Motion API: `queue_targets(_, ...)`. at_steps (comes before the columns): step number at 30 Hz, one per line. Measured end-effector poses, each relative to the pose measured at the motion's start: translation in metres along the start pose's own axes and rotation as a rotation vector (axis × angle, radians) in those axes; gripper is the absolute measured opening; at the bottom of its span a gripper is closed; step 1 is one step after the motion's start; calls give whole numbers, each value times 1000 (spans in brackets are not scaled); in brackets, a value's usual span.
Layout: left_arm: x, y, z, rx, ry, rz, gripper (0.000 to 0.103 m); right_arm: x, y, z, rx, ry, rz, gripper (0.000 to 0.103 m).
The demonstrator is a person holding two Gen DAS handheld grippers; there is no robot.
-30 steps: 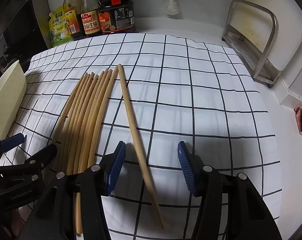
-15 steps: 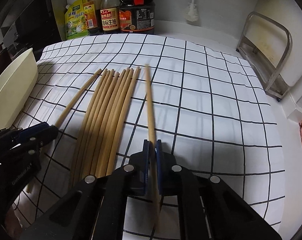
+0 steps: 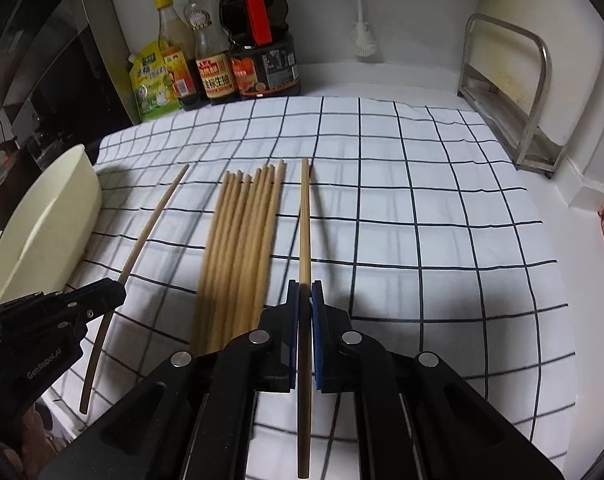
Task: Organize utensils
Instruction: 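Lower both held chopsticks into the white basin and open both tools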
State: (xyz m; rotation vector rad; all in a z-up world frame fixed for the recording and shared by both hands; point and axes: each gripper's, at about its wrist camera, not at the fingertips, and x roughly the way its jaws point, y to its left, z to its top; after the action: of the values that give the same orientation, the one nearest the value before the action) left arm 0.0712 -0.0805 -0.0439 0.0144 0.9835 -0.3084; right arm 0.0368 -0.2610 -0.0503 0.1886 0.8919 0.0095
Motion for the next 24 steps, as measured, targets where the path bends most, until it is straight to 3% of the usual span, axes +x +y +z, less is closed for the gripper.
queue_targets(11,-70,60,16,-14,-112,-4,7,-50,85,36,-75,-128,76,6)
queue_targets(17,-96,120,24,-68,-166,51,7,-42,157,57,-152,-137,158,6)
queue_targets(24,-100,187,28,-117,-161,128,7,-8,240,70,-246,-87,261,6)
